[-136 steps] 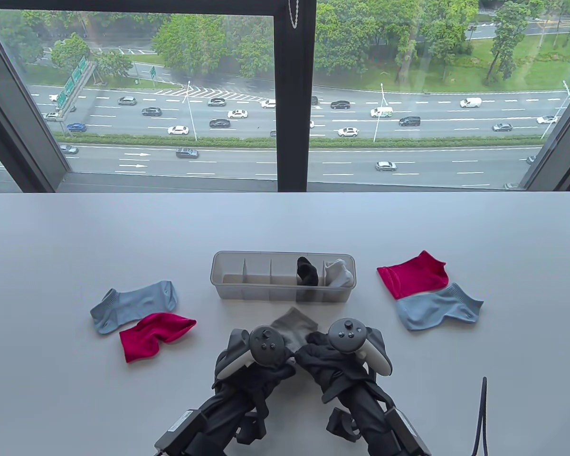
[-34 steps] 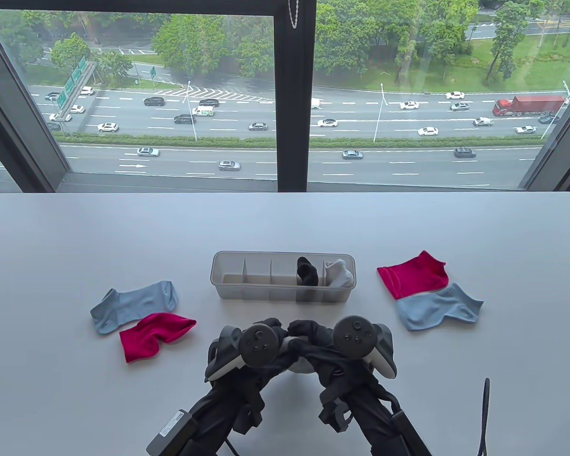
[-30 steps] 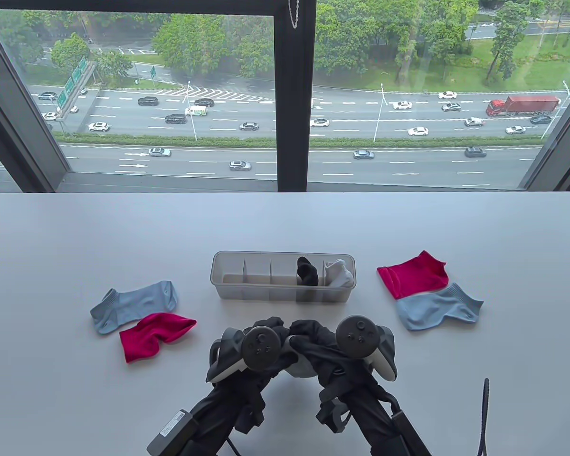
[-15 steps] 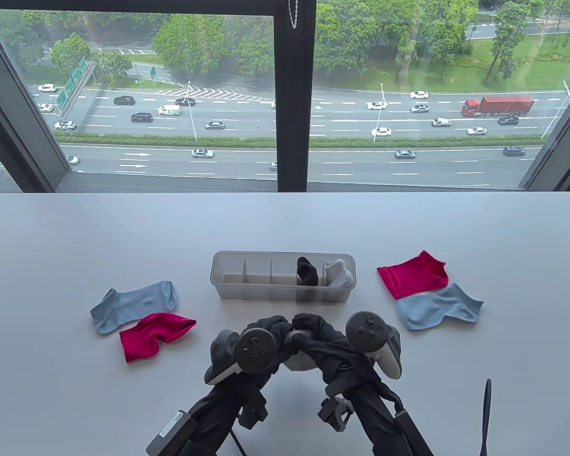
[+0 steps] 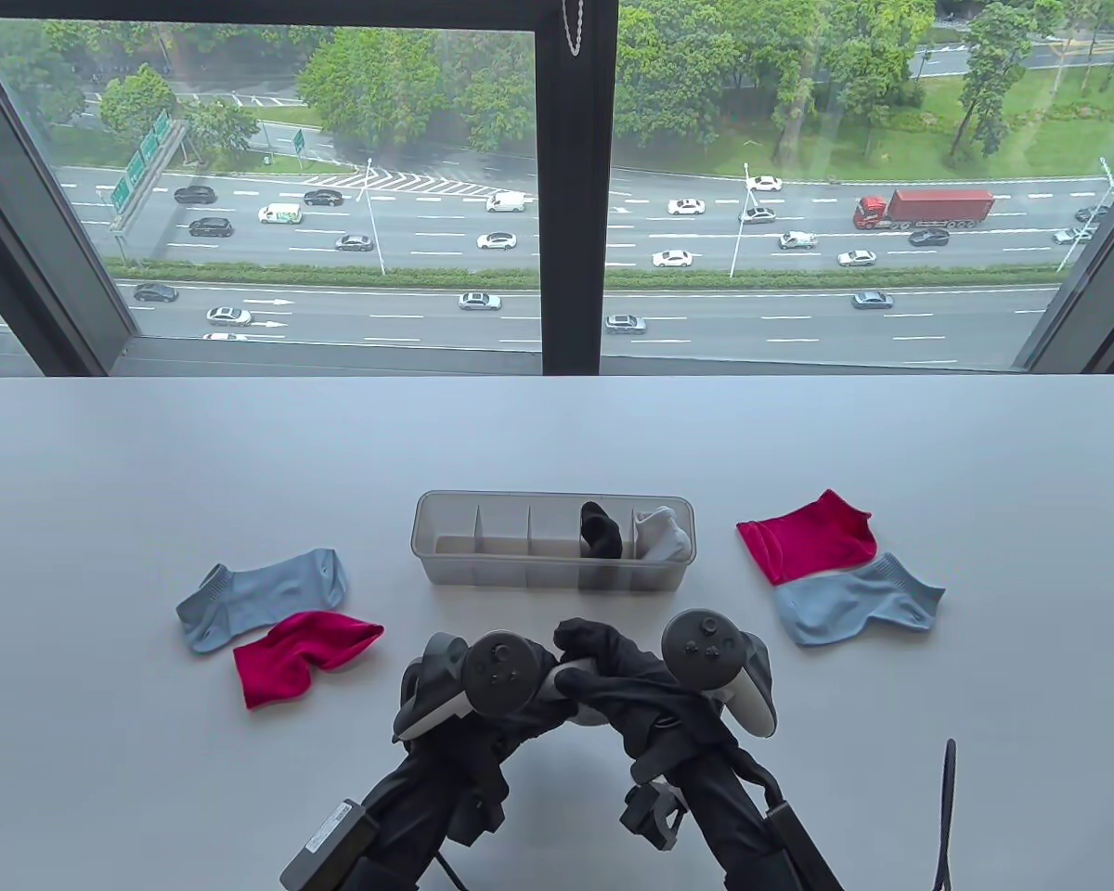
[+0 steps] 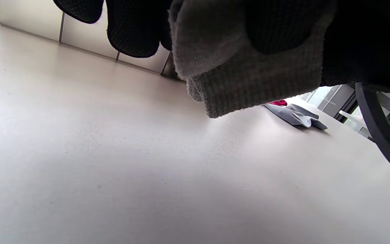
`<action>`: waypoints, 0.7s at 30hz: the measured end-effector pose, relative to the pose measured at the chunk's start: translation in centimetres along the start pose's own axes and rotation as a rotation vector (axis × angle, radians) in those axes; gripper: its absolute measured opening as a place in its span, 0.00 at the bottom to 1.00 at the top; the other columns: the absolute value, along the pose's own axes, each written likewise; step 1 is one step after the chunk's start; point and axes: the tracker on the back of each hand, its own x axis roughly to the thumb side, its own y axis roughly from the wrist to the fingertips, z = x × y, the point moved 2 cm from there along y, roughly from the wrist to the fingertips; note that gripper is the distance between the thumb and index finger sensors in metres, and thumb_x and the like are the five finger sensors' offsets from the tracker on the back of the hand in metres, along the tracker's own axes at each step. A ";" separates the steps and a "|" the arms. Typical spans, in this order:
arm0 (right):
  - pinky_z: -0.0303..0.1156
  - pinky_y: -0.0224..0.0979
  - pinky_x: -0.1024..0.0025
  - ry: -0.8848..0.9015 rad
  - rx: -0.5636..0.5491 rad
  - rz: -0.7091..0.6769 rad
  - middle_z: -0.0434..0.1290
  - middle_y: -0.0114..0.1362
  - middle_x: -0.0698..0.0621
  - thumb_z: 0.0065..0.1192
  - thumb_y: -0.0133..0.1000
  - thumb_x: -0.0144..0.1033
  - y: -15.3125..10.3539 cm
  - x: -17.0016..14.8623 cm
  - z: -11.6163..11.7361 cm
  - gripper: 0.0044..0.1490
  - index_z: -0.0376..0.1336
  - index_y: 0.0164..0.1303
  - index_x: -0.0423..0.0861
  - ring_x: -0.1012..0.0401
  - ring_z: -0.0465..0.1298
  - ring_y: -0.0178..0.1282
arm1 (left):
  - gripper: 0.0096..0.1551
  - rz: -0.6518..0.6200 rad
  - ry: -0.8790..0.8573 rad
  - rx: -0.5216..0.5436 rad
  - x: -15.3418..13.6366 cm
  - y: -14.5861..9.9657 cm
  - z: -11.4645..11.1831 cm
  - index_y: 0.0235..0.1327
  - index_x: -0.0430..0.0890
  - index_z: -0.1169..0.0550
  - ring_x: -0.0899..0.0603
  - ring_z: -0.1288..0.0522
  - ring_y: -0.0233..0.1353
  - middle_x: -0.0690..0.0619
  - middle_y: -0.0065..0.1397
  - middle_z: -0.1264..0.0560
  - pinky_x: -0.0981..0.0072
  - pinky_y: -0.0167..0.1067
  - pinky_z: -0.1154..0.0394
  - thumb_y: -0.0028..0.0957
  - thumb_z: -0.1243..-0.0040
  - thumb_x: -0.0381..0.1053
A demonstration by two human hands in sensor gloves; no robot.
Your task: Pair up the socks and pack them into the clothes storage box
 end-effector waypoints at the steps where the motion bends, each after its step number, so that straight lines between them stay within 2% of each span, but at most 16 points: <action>1: 0.53 0.81 0.35 -0.044 -0.059 0.016 0.67 0.77 0.47 0.63 0.63 0.43 -0.1 0.2 -0.2 0.33 0.55 0.78 0.55 0.51 0.70 0.77 | 0.25 0.021 -0.002 -0.024 -0.1 0.0 -0.1 0.52 0.40 0.25 0.29 0.28 0.73 0.38 0.73 0.29 0.28 0.72 0.37 0.55 0.39 0.58; 2: 0.55 0.81 0.36 -0.072 -0.083 0.020 0.70 0.73 0.47 0.63 0.62 0.44 -0.1 0.2 -0.4 0.31 0.58 0.75 0.53 0.53 0.74 0.73 | 0.30 0.032 0.007 -0.012 -0.2 -0.1 0.0 0.60 0.39 0.29 0.28 0.33 0.77 0.37 0.78 0.34 0.28 0.73 0.39 0.55 0.40 0.58; 3: 0.56 0.81 0.38 -0.099 -0.089 0.026 0.73 0.70 0.47 0.60 0.63 0.45 -0.1 0.1 -0.6 0.30 0.58 0.75 0.50 0.55 0.76 0.69 | 0.41 0.042 0.023 0.034 -0.1 -0.2 0.2 0.72 0.39 0.37 0.26 0.39 0.80 0.36 0.82 0.42 0.27 0.74 0.42 0.54 0.39 0.60; 4: 0.57 0.81 0.39 -0.091 -0.088 0.038 0.74 0.68 0.47 0.58 0.64 0.45 -0.1 -0.1 -0.6 0.31 0.57 0.75 0.46 0.55 0.77 0.67 | 0.47 0.029 0.022 0.082 0.0 -0.4 0.4 0.76 0.40 0.43 0.27 0.43 0.82 0.36 0.84 0.47 0.27 0.75 0.44 0.53 0.38 0.60; 5: 0.58 0.81 0.39 -0.069 -0.093 0.042 0.74 0.67 0.46 0.56 0.64 0.45 -0.2 -0.3 -0.7 0.32 0.57 0.75 0.44 0.55 0.77 0.65 | 0.46 0.007 0.016 0.117 0.2 -0.5 0.7 0.75 0.44 0.44 0.28 0.43 0.82 0.38 0.84 0.47 0.27 0.75 0.45 0.53 0.36 0.59; 7: 0.57 0.80 0.39 0.030 -0.113 0.056 0.74 0.66 0.45 0.55 0.65 0.45 -0.2 -0.5 -0.9 0.32 0.56 0.76 0.42 0.54 0.77 0.64 | 0.36 -0.061 0.022 0.187 0.9 -0.7 1.0 0.70 0.41 0.35 0.30 0.36 0.79 0.39 0.81 0.39 0.28 0.74 0.41 0.54 0.37 0.55; 8: 0.56 0.81 0.38 0.035 -0.107 0.054 0.74 0.67 0.45 0.54 0.65 0.45 -0.2 -0.5 -0.9 0.33 0.55 0.76 0.41 0.53 0.77 0.65 | 0.33 -0.065 0.040 0.188 1.1 -0.7 1.0 0.68 0.40 0.32 0.30 0.34 0.78 0.39 0.79 0.36 0.29 0.74 0.40 0.55 0.38 0.54; 10: 0.52 0.80 0.33 -0.002 -0.057 0.016 0.66 0.77 0.44 0.56 0.64 0.47 -0.2 -0.4 -0.7 0.41 0.47 0.84 0.47 0.47 0.70 0.76 | 0.31 -0.052 0.070 0.153 1.1 -0.5 0.9 0.67 0.38 0.30 0.29 0.32 0.76 0.39 0.78 0.33 0.29 0.74 0.39 0.57 0.41 0.54; 11: 0.50 0.80 0.32 -0.013 -0.027 0.005 0.60 0.83 0.44 0.59 0.64 0.46 -0.2 -0.3 -0.6 0.42 0.46 0.84 0.50 0.44 0.64 0.81 | 0.31 -0.049 0.063 0.137 1.0 -0.5 0.9 0.67 0.37 0.29 0.29 0.32 0.76 0.38 0.77 0.33 0.29 0.73 0.39 0.58 0.44 0.54; 14: 0.54 0.81 0.35 -0.063 -0.076 0.026 0.71 0.73 0.45 0.59 0.64 0.44 0.0 -0.3 -0.7 0.34 0.55 0.79 0.49 0.51 0.73 0.72 | 0.32 -0.014 0.043 0.035 0.4 -0.3 0.3 0.68 0.37 0.32 0.28 0.33 0.76 0.37 0.78 0.34 0.28 0.73 0.41 0.60 0.51 0.57; 16: 0.55 0.82 0.37 -0.104 -0.115 0.042 0.73 0.69 0.47 0.57 0.64 0.45 -0.1 -0.2 -0.7 0.33 0.55 0.78 0.47 0.54 0.76 0.69 | 0.35 0.020 0.076 0.063 0.6 -0.2 0.1 0.71 0.37 0.37 0.26 0.38 0.79 0.35 0.81 0.41 0.27 0.74 0.43 0.59 0.52 0.57; 18: 0.56 0.82 0.38 -0.126 -0.161 0.054 0.73 0.68 0.48 0.54 0.65 0.45 -0.3 -0.4 -0.8 0.33 0.54 0.78 0.45 0.55 0.77 0.68 | 0.40 0.028 0.120 0.134 1.2 -0.5 0.4 0.78 0.44 0.49 0.27 0.46 0.83 0.36 0.84 0.50 0.26 0.75 0.47 0.59 0.50 0.57; 19: 0.56 0.82 0.39 -0.101 -0.184 0.058 0.73 0.68 0.48 0.53 0.66 0.45 -0.4 -0.5 -0.9 0.32 0.54 0.78 0.45 0.55 0.77 0.67 | 0.40 0.014 0.128 0.196 1.6 -0.6 0.5 0.79 0.44 0.47 0.26 0.44 0.82 0.36 0.84 0.48 0.27 0.75 0.46 0.60 0.49 0.55; 20: 0.56 0.82 0.39 -0.046 -0.201 0.068 0.73 0.69 0.47 0.52 0.66 0.44 -0.5 -0.6 -1.0 0.32 0.53 0.78 0.44 0.55 0.77 0.68 | 0.36 -0.005 0.133 0.228 1.9 -0.7 0.6 0.79 0.42 0.42 0.27 0.41 0.81 0.36 0.83 0.44 0.27 0.75 0.45 0.61 0.49 0.53; 21: 0.56 0.82 0.39 0.002 -0.211 0.076 0.73 0.69 0.47 0.52 0.66 0.44 -0.5 -0.6 -1.0 0.32 0.53 0.78 0.44 0.54 0.76 0.68 | 0.35 -0.011 0.142 0.237 2.2 -0.7 0.5 0.79 0.41 0.42 0.27 0.38 0.79 0.35 0.81 0.41 0.28 0.74 0.42 0.62 0.51 0.52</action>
